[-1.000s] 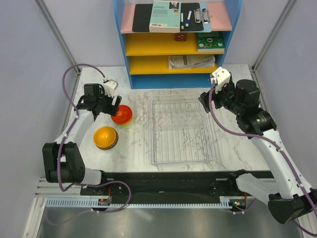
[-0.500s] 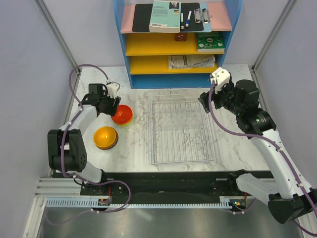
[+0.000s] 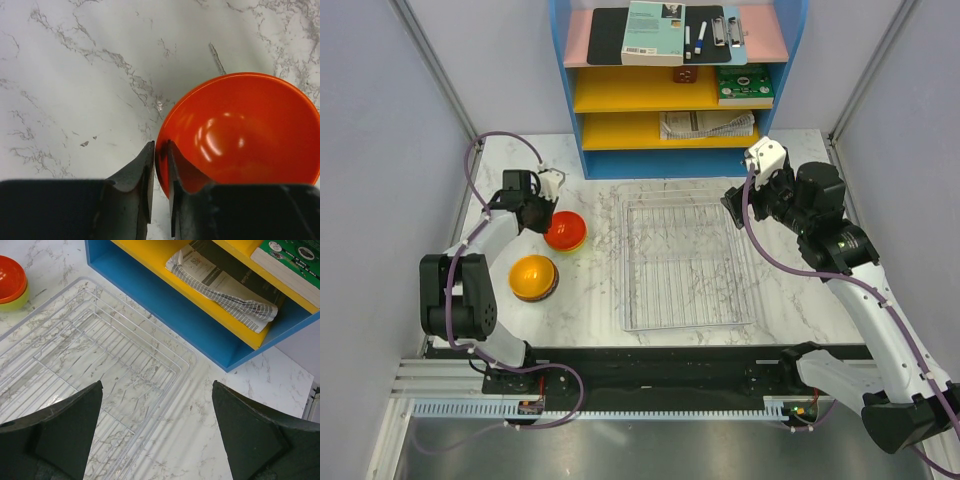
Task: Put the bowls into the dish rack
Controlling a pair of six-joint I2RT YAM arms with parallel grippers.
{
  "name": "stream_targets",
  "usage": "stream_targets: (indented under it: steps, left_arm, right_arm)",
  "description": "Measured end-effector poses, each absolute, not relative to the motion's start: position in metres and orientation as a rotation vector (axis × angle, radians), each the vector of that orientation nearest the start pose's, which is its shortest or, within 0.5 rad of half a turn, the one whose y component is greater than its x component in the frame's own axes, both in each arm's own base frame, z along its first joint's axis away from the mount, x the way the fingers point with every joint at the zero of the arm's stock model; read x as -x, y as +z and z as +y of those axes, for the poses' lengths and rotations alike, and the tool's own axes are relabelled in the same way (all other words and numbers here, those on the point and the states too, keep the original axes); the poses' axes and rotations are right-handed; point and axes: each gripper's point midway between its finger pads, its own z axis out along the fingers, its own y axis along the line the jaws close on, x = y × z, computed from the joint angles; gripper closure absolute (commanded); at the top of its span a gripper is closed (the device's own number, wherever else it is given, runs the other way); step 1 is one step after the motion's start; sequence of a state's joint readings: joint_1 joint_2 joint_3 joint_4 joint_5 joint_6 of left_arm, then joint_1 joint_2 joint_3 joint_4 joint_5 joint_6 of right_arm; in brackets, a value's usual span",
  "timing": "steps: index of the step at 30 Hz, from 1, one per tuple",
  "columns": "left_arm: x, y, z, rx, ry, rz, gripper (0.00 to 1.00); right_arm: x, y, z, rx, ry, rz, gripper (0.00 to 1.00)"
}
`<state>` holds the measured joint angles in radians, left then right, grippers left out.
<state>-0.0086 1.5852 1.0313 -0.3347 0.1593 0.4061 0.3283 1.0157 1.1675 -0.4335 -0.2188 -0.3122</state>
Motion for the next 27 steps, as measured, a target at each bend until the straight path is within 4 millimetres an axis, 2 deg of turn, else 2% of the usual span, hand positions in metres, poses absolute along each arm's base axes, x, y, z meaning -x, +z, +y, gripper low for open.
stream_targets:
  steps: [3,4,15,18,22,27]
  left_arm:
    - [-0.392,0.082,-0.016,-0.572,-0.023,2.375,0.91]
    - [-0.392,0.082,-0.016,-0.572,-0.026,2.374,0.98]
    - [-0.394,0.097,-0.018,-0.571,-0.026,2.331,0.98]
    - [-0.391,0.111,-0.019,-0.571,-0.028,2.3,0.98]
    - [-0.388,0.142,-0.03,-0.589,-0.076,2.207,0.98]
    - [-0.385,0.193,-0.065,-0.668,-0.272,2.051,0.98]
  right_arm:
    - [-0.315,0.327,0.134,0.727,0.212,1.701,0.02]
    - [-0.315,0.327,0.134,0.728,0.211,1.701,0.02]
    - [-0.315,0.327,0.134,0.727,0.213,1.703,0.02]
    - [-0.317,0.323,0.136,0.723,0.224,1.716,0.02]
    - [-0.325,0.312,0.142,0.701,0.265,1.763,0.02]
    - [-0.331,0.309,0.159,0.668,0.383,1.801,0.02]
